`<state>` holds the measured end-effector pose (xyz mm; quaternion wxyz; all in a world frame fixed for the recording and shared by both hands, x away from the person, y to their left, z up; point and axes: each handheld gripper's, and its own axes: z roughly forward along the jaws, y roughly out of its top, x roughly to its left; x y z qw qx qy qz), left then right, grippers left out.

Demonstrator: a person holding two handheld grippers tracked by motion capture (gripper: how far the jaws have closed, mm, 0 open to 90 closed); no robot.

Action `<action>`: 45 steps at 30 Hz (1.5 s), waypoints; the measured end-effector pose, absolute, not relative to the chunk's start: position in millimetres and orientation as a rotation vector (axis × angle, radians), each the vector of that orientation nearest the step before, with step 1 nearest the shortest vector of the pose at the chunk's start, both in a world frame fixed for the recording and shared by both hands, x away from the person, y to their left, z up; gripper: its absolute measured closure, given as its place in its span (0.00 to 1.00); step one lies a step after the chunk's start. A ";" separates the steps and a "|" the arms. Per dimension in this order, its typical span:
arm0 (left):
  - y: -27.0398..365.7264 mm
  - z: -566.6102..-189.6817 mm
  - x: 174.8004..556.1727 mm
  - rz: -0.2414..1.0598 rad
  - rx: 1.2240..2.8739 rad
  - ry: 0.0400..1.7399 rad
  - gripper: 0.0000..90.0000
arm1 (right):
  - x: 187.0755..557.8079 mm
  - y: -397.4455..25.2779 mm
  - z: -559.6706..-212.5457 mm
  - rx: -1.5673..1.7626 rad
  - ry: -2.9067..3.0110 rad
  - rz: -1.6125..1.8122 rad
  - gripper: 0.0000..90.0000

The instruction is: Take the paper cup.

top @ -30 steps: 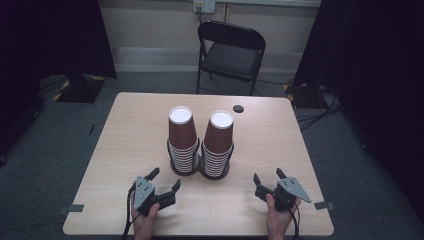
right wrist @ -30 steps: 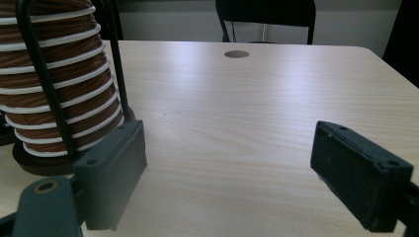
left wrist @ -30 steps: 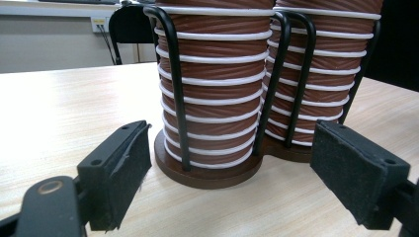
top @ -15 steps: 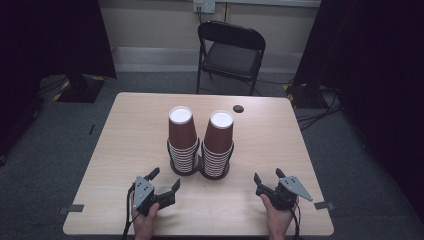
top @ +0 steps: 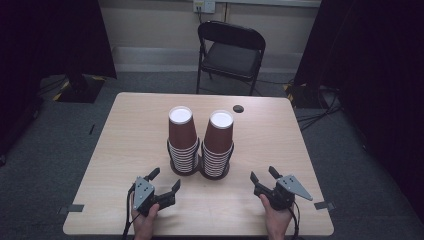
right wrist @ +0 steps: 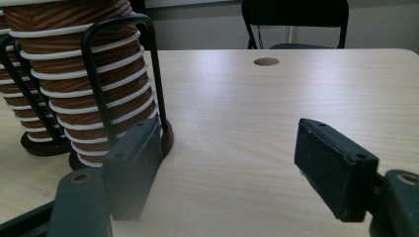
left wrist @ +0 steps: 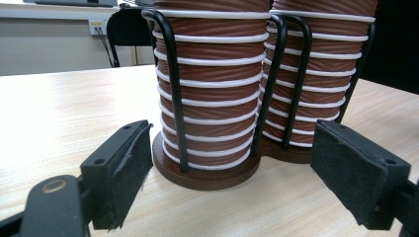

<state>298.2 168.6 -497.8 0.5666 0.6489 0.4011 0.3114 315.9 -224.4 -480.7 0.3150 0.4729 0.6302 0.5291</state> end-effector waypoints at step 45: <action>169.1 -498.0 297.8 0.730 1.521 0.932 0.18 | 333.7 -176.0 -402.7 1.026 1.783 1.596 0.15</action>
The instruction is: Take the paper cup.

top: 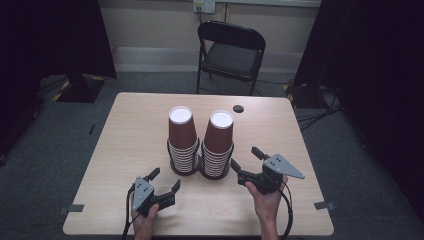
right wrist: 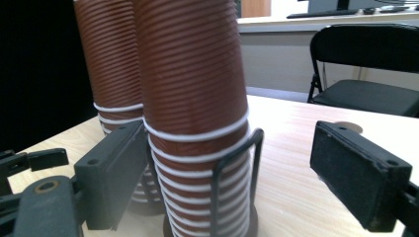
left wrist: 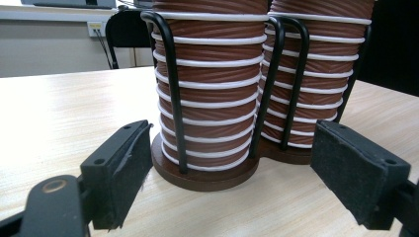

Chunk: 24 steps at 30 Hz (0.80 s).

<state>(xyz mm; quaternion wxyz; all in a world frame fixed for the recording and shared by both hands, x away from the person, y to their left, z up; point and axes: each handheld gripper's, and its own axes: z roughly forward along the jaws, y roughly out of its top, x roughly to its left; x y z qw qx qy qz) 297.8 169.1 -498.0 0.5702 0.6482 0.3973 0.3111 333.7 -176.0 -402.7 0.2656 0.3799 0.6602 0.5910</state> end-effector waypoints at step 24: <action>169.7 -498.1 297.3 0.733 1.516 0.932 0.18 | 375.9 -147.6 -351.0 0.894 1.822 1.673 0.15</action>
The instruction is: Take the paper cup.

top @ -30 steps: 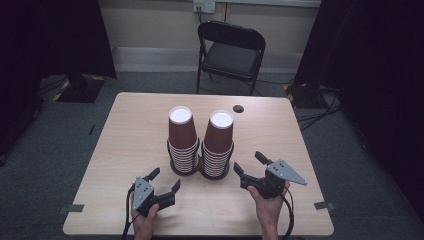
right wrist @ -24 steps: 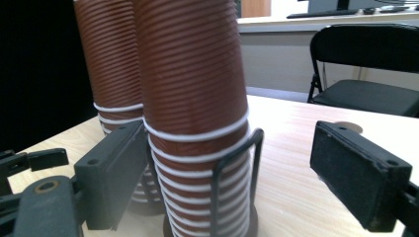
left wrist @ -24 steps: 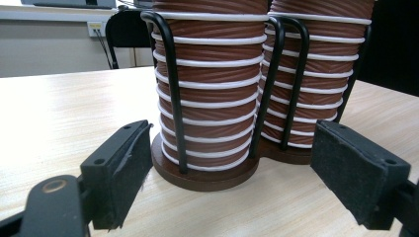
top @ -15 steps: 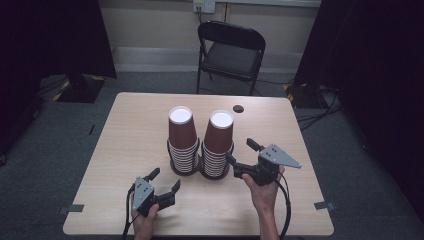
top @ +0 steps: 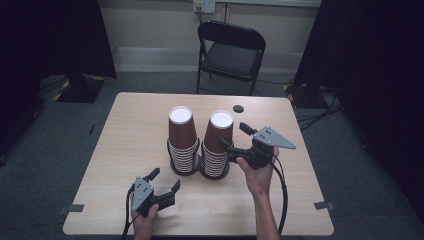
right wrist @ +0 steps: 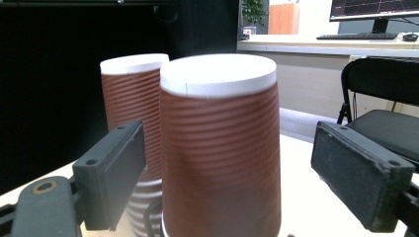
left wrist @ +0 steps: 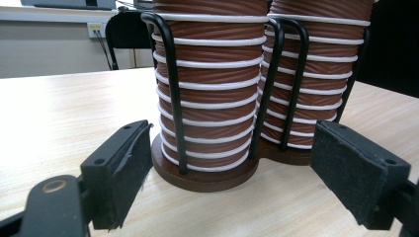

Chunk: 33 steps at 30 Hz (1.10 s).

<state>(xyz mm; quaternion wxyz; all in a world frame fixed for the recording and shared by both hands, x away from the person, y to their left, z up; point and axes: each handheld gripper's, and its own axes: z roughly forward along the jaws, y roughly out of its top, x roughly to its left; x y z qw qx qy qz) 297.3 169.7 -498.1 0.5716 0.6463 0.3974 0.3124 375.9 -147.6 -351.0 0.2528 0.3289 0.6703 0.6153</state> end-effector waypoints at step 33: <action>169.9 -498.3 296.9 0.733 1.511 0.928 0.18 | 418.0 -110.0 -367.9 0.943 1.981 1.573 0.14</action>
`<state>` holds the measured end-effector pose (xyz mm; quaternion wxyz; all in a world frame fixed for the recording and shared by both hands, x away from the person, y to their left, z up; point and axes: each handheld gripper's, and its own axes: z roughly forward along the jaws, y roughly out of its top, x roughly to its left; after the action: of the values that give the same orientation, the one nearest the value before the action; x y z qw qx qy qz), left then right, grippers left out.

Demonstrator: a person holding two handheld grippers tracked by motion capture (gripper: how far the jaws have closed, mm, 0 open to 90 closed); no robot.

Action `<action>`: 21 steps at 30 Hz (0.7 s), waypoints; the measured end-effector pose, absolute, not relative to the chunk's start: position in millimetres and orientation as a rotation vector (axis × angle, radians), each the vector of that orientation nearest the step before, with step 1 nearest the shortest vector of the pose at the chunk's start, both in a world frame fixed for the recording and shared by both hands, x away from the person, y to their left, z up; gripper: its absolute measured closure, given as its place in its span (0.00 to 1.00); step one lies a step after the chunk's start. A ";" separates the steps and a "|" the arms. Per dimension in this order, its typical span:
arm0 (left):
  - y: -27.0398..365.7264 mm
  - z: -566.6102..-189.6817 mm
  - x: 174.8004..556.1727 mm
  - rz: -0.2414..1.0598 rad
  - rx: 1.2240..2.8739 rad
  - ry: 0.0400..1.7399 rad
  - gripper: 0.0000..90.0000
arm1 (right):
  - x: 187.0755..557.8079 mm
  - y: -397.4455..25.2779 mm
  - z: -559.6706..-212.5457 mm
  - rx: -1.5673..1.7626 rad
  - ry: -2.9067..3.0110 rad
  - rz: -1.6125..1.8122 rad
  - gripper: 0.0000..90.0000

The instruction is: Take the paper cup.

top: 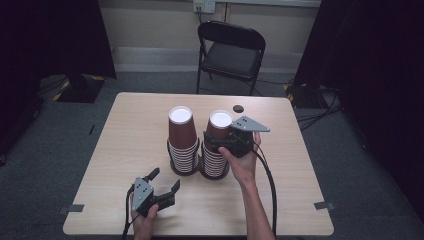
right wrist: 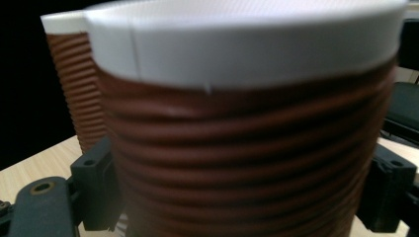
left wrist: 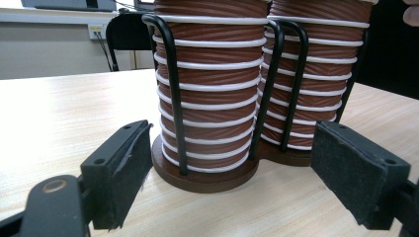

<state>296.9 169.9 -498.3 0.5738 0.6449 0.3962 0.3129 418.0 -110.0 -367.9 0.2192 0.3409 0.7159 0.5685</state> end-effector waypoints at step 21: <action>169.9 -498.2 297.1 0.734 1.512 0.932 0.18 | 416.7 -108.7 -376.8 0.950 1.985 1.535 0.13</action>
<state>297.1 169.9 -498.2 0.5729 0.6449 0.3976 0.3129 416.7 -108.7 -376.8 0.2273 0.3450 0.7204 0.5572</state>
